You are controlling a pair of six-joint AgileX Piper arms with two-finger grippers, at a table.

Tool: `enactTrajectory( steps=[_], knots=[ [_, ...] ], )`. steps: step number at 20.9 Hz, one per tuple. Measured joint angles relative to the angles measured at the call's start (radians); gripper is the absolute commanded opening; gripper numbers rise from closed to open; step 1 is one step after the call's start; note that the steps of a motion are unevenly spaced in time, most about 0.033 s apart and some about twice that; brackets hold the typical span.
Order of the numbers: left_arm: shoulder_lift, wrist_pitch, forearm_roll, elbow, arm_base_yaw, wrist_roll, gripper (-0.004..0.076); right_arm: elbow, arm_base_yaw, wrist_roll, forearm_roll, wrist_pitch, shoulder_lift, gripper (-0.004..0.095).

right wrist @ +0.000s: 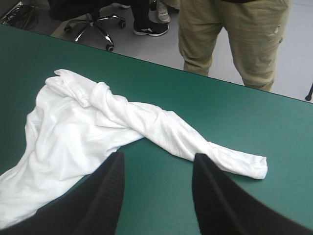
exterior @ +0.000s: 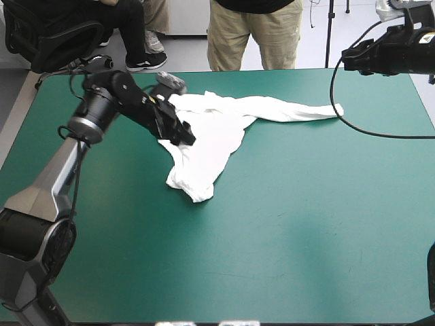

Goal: Fold the cloth

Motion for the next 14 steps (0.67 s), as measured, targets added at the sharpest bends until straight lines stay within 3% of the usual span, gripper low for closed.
enactTrajectory(
  steps=[4,7,14],
  knots=[
    [-0.057,-0.001,0.165,0.223,-0.213,-0.046,0.0435,0.000,0.000,0.010,0.003,0.026,-0.035,0.0414],
    [-0.081,-0.025,0.230,0.302,-0.260,-0.114,0.0435,0.000,0.000,0.010,0.003,0.026,-0.035,0.0414],
    [-0.081,-0.274,0.242,0.472,-0.304,-0.167,0.0428,0.000,0.000,0.013,0.003,0.026,-0.035,0.0414]
  ],
)
